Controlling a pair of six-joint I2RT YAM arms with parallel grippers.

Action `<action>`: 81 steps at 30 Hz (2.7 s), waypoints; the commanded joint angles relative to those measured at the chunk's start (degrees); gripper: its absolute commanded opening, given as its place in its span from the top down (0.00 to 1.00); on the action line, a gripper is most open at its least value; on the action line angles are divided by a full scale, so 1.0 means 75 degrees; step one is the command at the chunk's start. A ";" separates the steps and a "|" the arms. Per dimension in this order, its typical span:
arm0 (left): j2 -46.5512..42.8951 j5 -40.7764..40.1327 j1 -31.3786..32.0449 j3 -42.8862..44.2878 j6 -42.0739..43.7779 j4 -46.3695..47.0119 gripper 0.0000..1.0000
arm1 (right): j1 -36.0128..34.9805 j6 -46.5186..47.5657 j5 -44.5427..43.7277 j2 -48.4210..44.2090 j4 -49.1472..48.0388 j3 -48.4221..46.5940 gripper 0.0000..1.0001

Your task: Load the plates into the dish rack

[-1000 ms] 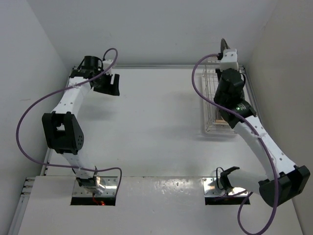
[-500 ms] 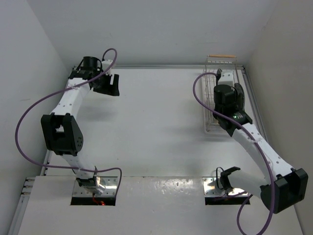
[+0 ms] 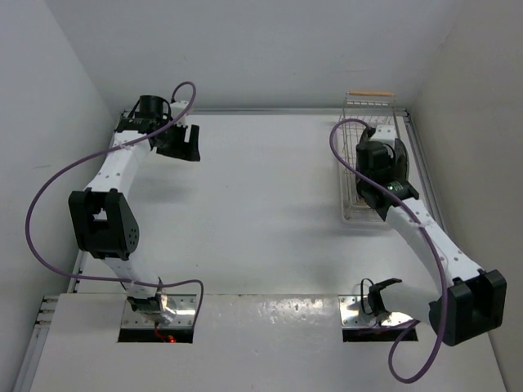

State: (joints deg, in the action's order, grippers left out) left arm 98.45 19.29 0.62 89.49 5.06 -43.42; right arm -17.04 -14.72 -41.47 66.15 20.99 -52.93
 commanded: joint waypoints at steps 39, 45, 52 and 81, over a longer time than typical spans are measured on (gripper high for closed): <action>-0.0295 0.0100 -0.0095 -0.0108 -0.0089 0.0199 0.21 | -0.0306 -0.0651 -0.0095 0.0425 -0.0819 -0.0221 1.00; -0.0295 0.0030 -0.0095 -0.0108 -0.0089 0.0199 0.21 | -0.0529 -0.0838 -0.0306 0.0836 -0.0655 -0.0103 1.00; -0.0295 0.0030 -0.0095 -0.0108 -0.0089 0.0199 0.21 | -0.0564 -0.1002 -0.0529 0.0919 -0.0467 -0.0103 0.89; -0.0295 0.0030 -0.0165 -0.0108 -0.0089 0.0199 0.21 | 0.0139 0.0006 0.1275 0.0029 -0.0339 -0.0828 0.17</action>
State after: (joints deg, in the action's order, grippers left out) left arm 98.45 19.25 0.01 88.71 5.06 -43.00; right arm -16.49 -14.94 -34.50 68.84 17.56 -54.35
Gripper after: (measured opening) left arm 0.790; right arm 0.791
